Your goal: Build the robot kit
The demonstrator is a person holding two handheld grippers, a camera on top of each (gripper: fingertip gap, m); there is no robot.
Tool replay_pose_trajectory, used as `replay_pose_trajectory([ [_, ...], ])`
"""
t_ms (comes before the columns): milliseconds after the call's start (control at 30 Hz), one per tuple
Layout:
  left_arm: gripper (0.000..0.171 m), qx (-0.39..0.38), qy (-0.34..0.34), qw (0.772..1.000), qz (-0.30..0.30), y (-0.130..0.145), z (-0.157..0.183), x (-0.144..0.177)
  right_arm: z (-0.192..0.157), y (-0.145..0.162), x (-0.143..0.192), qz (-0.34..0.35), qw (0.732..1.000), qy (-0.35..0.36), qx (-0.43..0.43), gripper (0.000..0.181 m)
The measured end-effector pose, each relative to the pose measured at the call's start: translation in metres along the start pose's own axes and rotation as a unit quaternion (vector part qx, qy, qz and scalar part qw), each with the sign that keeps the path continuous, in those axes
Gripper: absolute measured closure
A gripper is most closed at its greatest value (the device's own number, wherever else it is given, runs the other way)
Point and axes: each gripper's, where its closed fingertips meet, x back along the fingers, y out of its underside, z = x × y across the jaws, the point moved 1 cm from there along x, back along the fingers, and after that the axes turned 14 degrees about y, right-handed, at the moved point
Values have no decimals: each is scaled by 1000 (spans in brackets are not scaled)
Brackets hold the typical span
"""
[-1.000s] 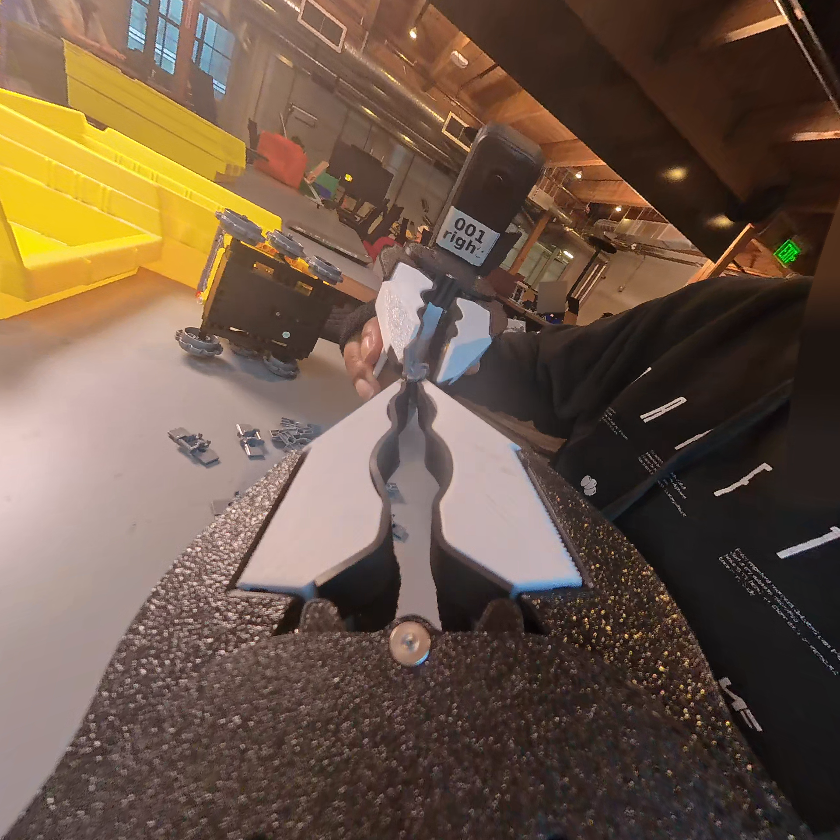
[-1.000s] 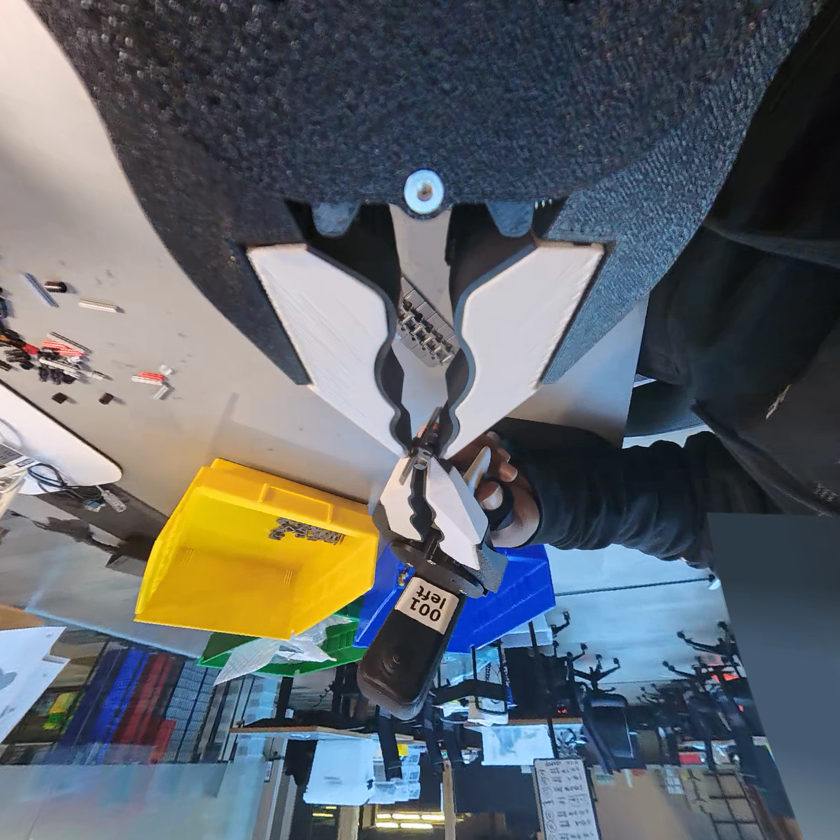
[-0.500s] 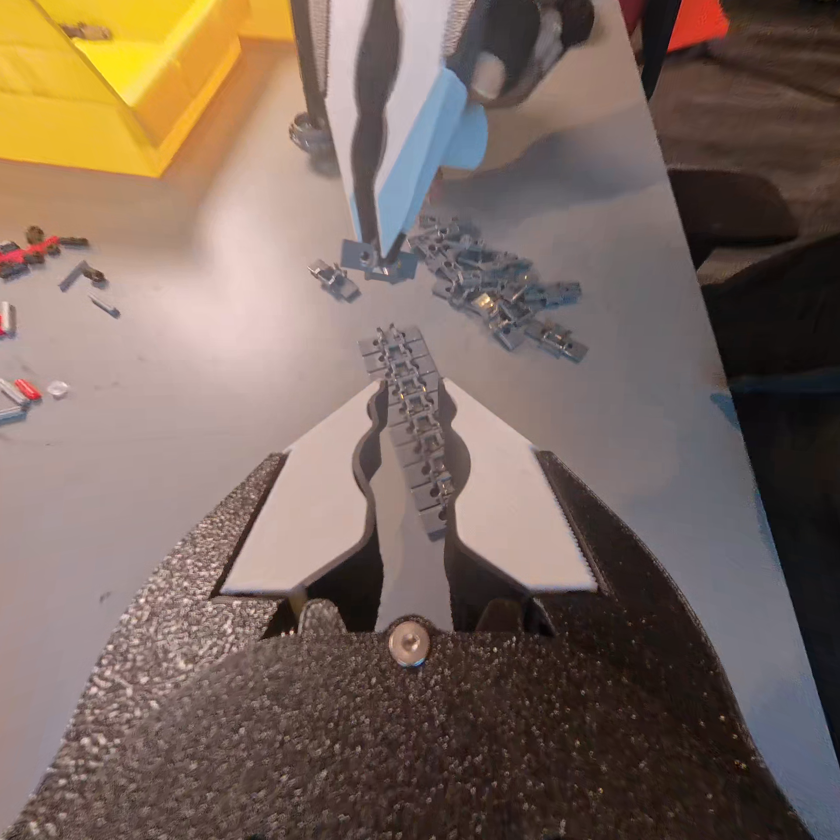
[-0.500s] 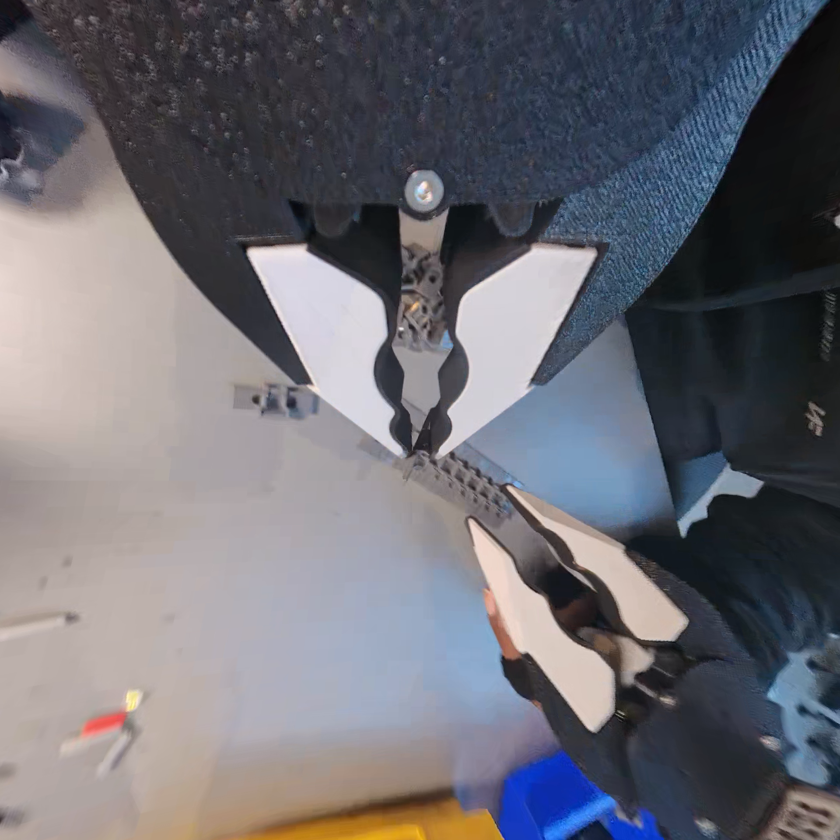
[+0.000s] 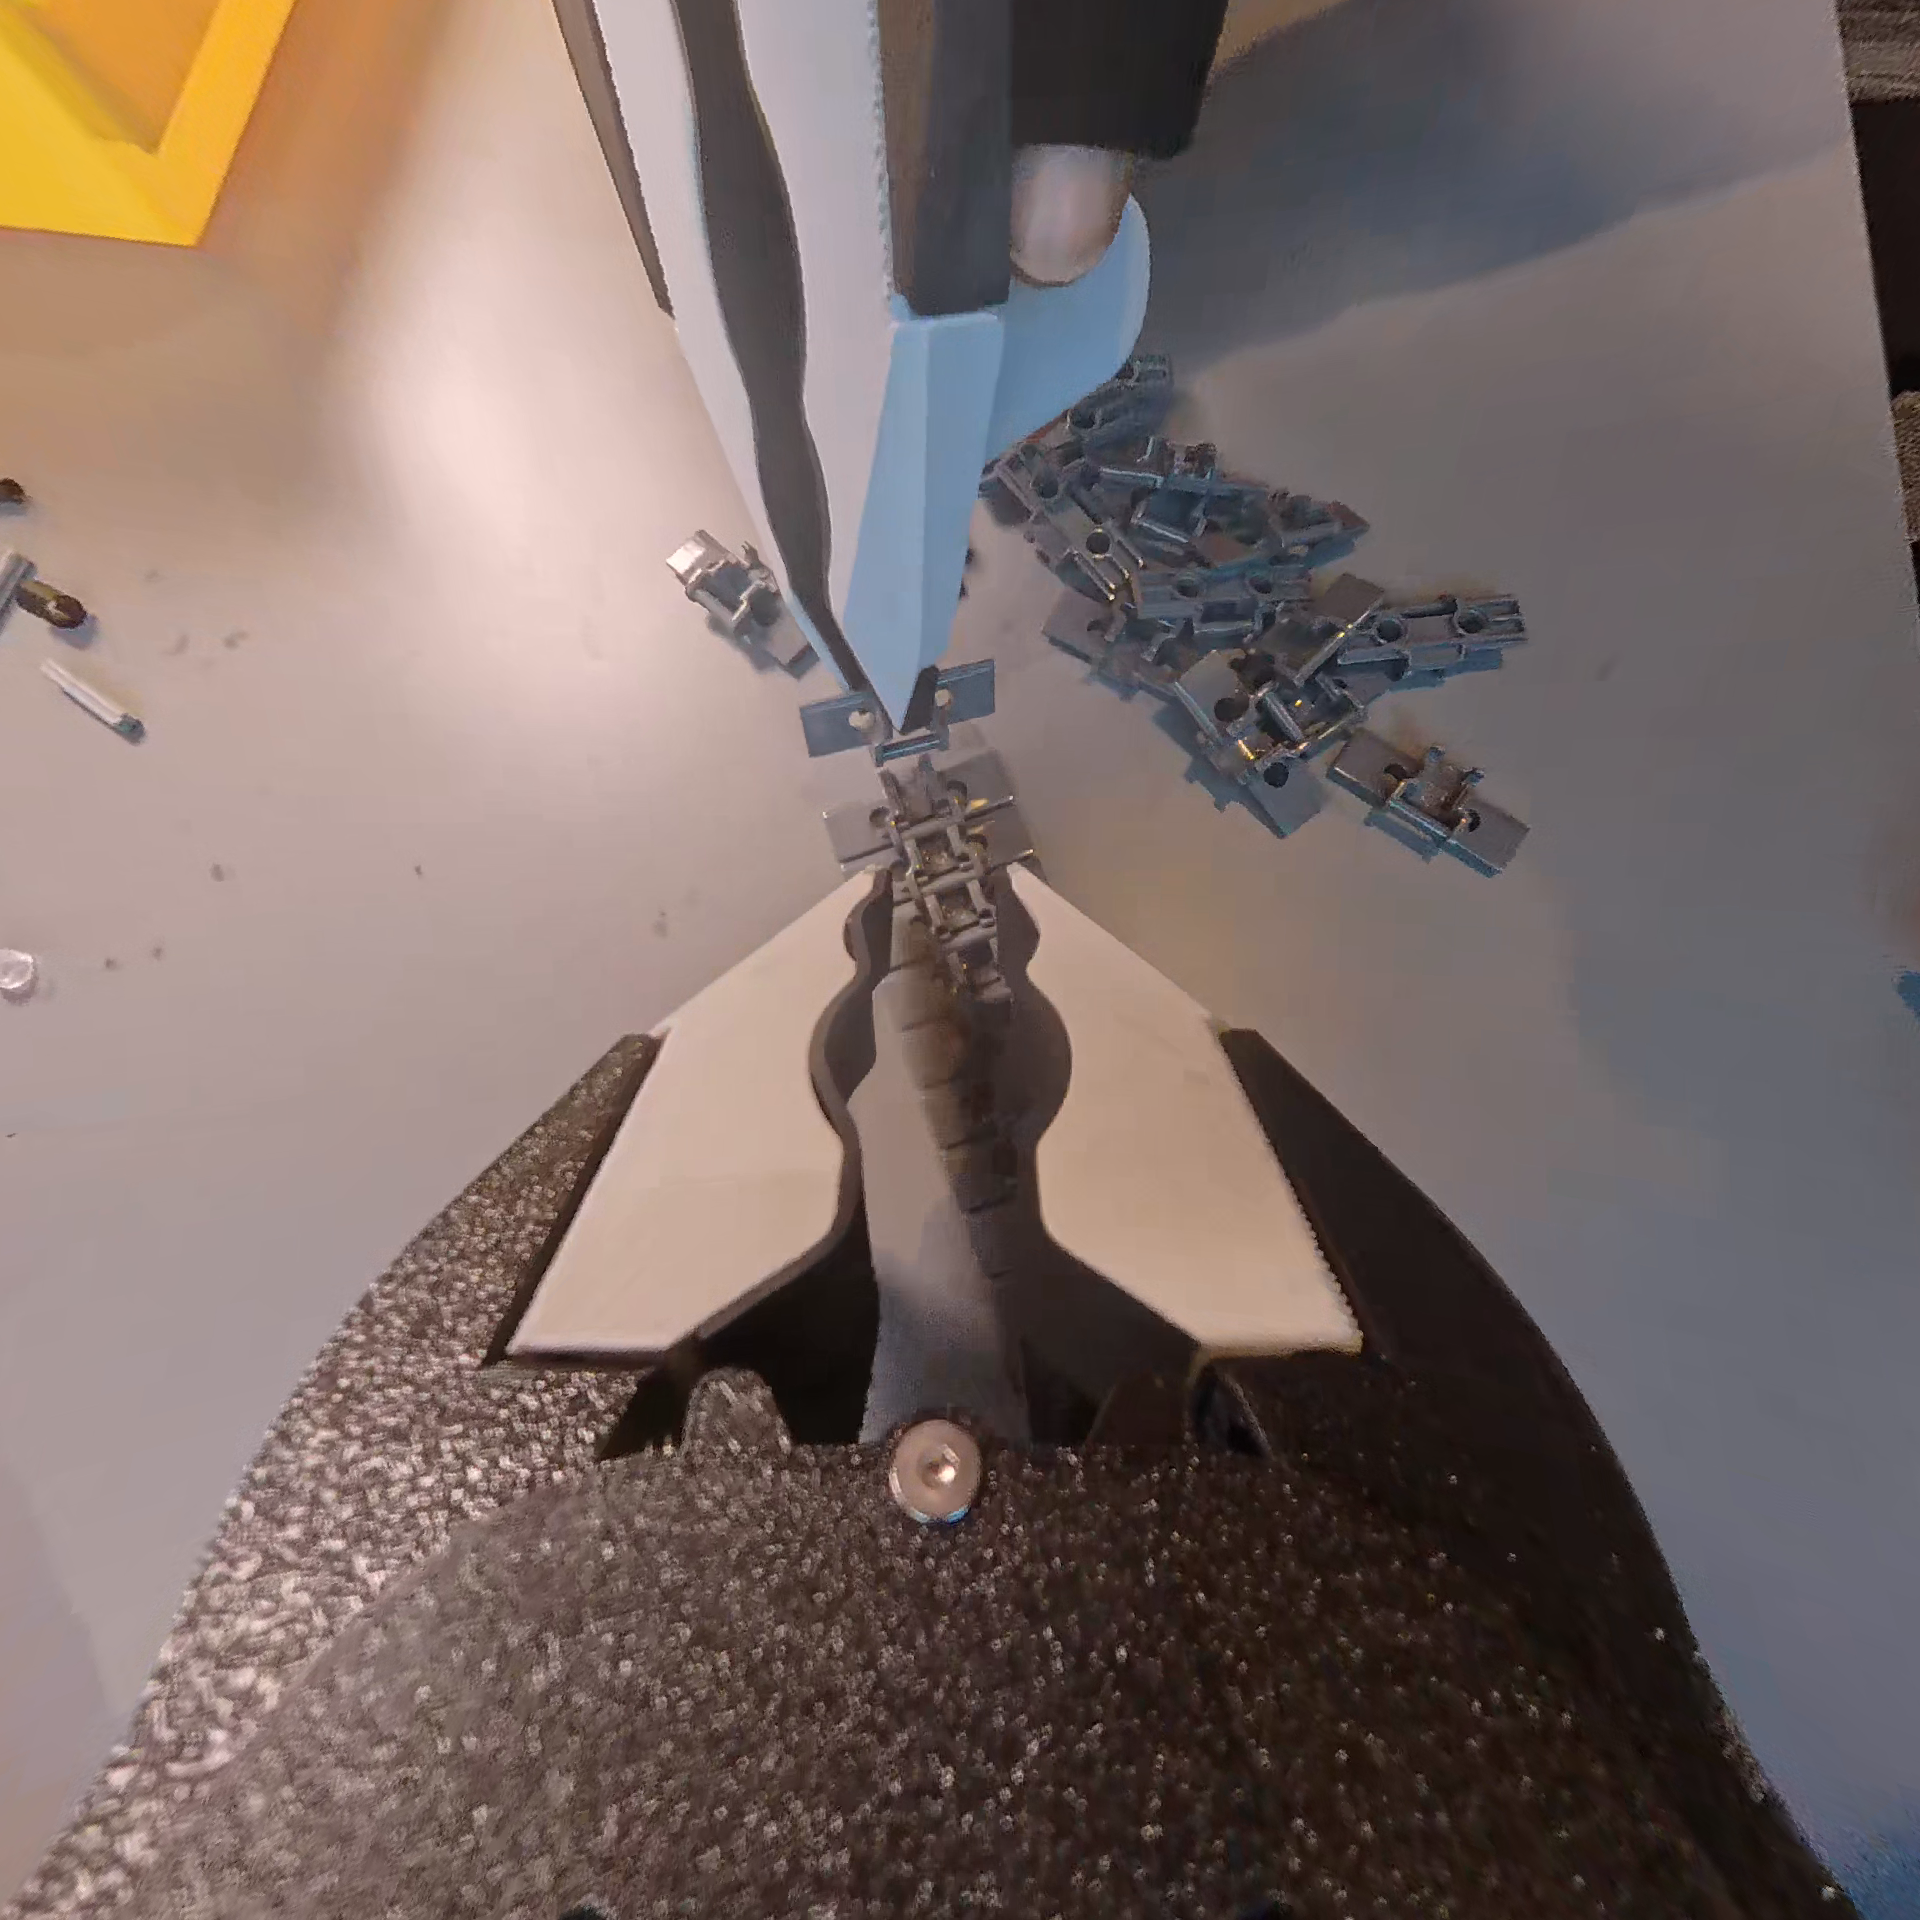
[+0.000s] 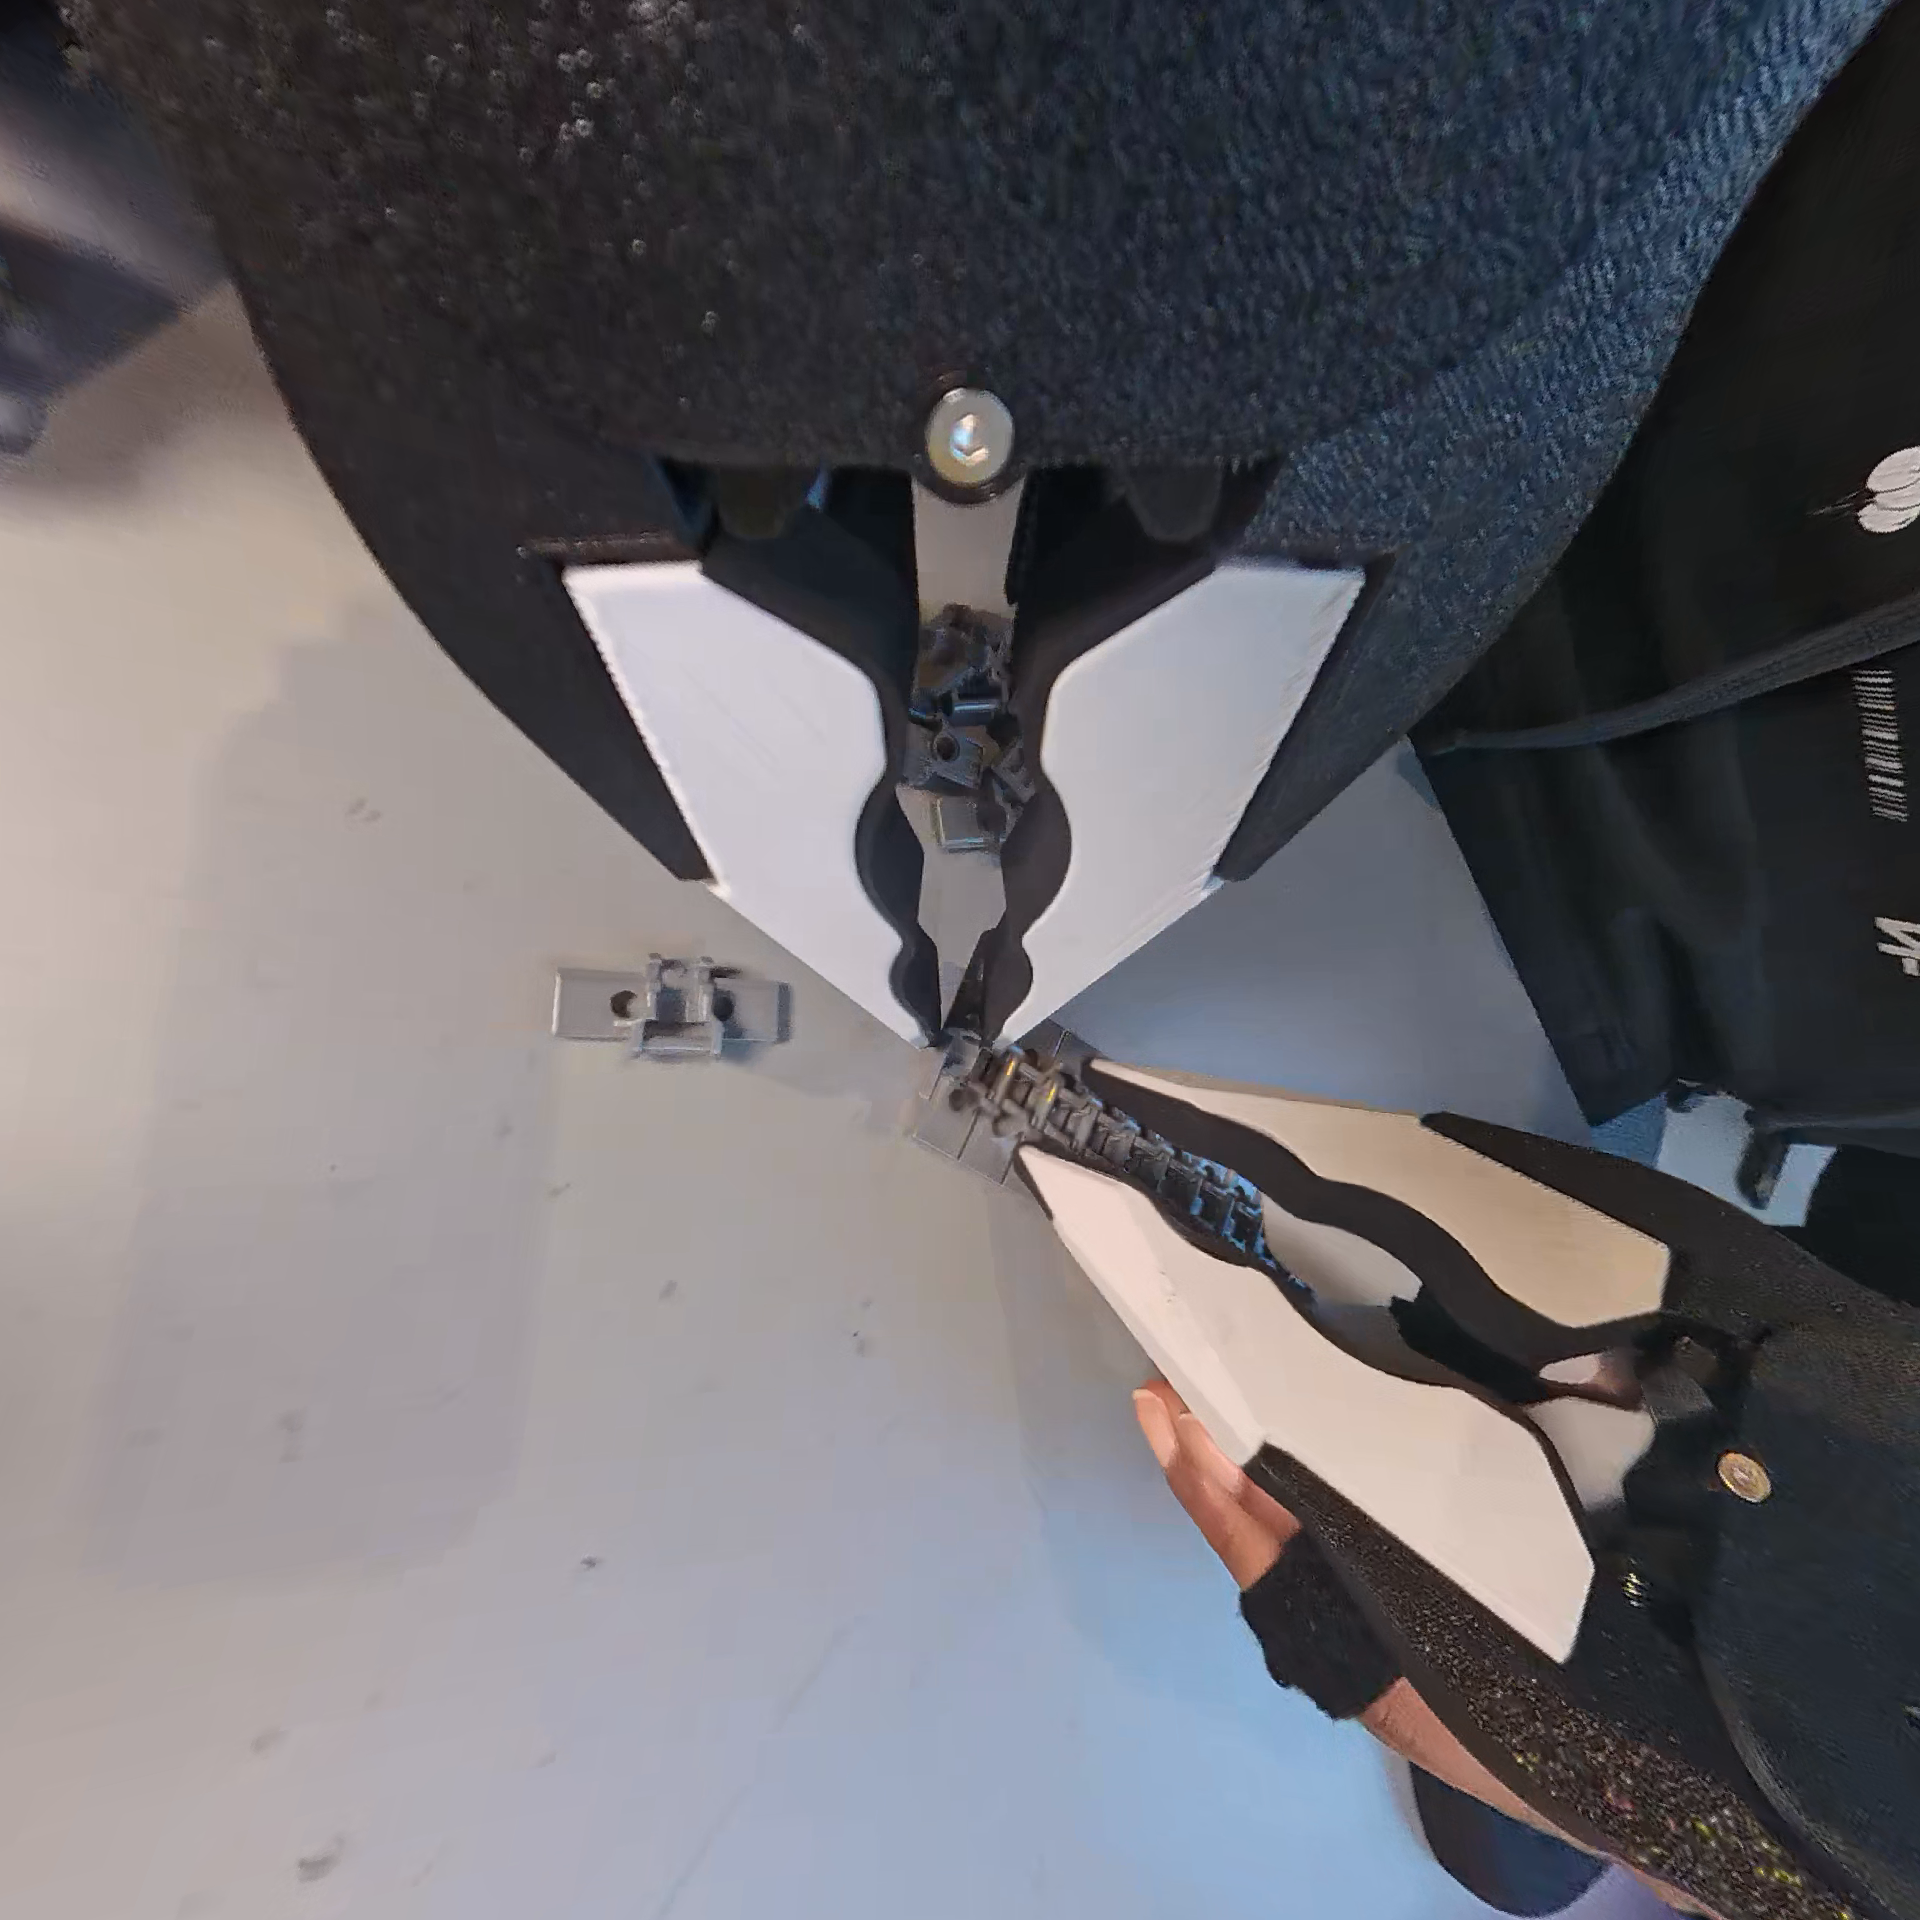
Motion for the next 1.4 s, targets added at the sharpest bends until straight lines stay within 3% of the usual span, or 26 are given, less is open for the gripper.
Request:
replay_pose_trajectory([
  [300, 155, 22, 1, 1000, -2, 1, -1, -5, 0, -1, -6, -27, 1000, 8, 1, 175],
  [800, 158, 41, -39, 998, -1, 2, 3, -6, 0, 3, -13, -55, 985, 137, 94, 175],
  [1100, 158, 39, -38, 999, 5, 4, 5, -5, -2, 1, -13, -21, 989, 119, 87, 172],
  [1300, 158, 43, -17, 999, 12, 9, 11, -1, 5, -20, 13, 72, 994, 69, 53, 160],
  [1400, 158, 42, -12, 999, 9, 9, 13, -1, 28, -10, 21, 57, 983, 134, 114, 159],
])
